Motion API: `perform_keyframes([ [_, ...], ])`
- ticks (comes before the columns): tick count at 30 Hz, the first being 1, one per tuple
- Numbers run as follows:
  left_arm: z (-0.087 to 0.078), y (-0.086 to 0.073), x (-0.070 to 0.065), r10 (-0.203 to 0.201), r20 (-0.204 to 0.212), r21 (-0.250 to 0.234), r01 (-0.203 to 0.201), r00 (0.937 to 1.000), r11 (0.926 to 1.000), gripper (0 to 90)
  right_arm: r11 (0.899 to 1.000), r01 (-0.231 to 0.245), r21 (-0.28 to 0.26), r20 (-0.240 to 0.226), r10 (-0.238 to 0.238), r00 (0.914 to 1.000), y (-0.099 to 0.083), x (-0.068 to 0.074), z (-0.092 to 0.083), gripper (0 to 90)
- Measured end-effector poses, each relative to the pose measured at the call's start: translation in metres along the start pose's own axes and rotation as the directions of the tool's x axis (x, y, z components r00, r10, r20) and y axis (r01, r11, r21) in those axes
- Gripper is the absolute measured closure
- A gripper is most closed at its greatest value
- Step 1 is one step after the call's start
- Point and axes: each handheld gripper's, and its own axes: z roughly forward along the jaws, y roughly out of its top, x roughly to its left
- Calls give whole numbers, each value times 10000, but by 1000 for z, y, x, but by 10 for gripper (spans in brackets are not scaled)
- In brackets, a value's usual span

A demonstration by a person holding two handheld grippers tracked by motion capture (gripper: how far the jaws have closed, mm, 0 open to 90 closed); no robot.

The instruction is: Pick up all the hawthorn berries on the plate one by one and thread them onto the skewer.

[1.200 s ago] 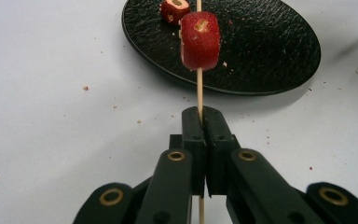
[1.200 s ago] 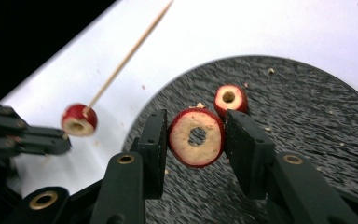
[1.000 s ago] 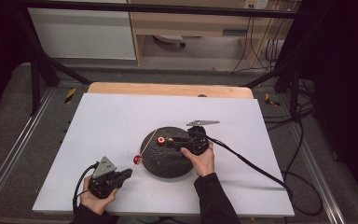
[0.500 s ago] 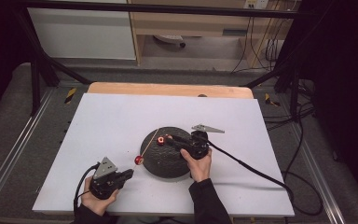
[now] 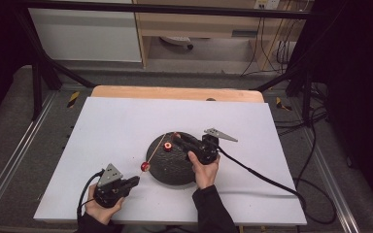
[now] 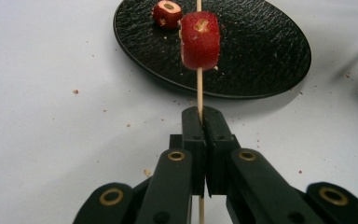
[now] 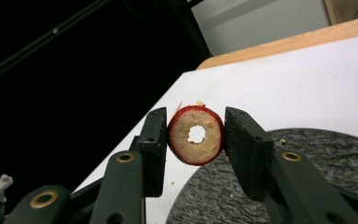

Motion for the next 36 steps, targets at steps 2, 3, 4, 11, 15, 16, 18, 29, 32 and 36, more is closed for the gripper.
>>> perform_keyframes([
  [2,0,0,0,-2,6,-6,2,10000,10000,883,9998,-92,-151,-83,91,9999,1,0,0,608],
  [3,0,0,0,4,11,-6,-4,10000,10000,883,9996,-153,-216,-141,150,9998,2,0,0,608],
  [4,0,0,-1,4,18,-6,-4,10000,10000,883,9993,-235,-288,-134,232,9996,2,0,0,608],
  [11,1,0,-3,47,74,12,-47,10000,10000,883,9970,-341,-697,-191,328,9993,5,-1,1,609],
  [15,1,0,-5,44,125,-2,-44,9999,10000,883,9949,-440,-902,-178,426,9989,6,-2,2,609],
  [16,2,0,-6,47,117,-22,-47,9999,10000,883,9943,-477,-951,-182,461,9988,6,-2,2,609],
  [18,1,0,-6,49,138,-19,-49,9999,10000,883,9932,-484,-1062,-165,469,9988,7,-3,3,609],
  [29,5,-2,-15,-64,249,-141,68,9997,9999,883,9793,-940,-1794,-324,896,9955,8,-5,6,609],
  [32,6,-2,-17,-105,286,-192,111,9995,9998,883,9748,-1010,-1987,-398,949,9947,6,-5,8,609],
  [36,7,-3,-20,-214,314,-259,222,9993,9994,883,9701,-1199,-2111,-497,1119,9925,4,-5,9,609],
])
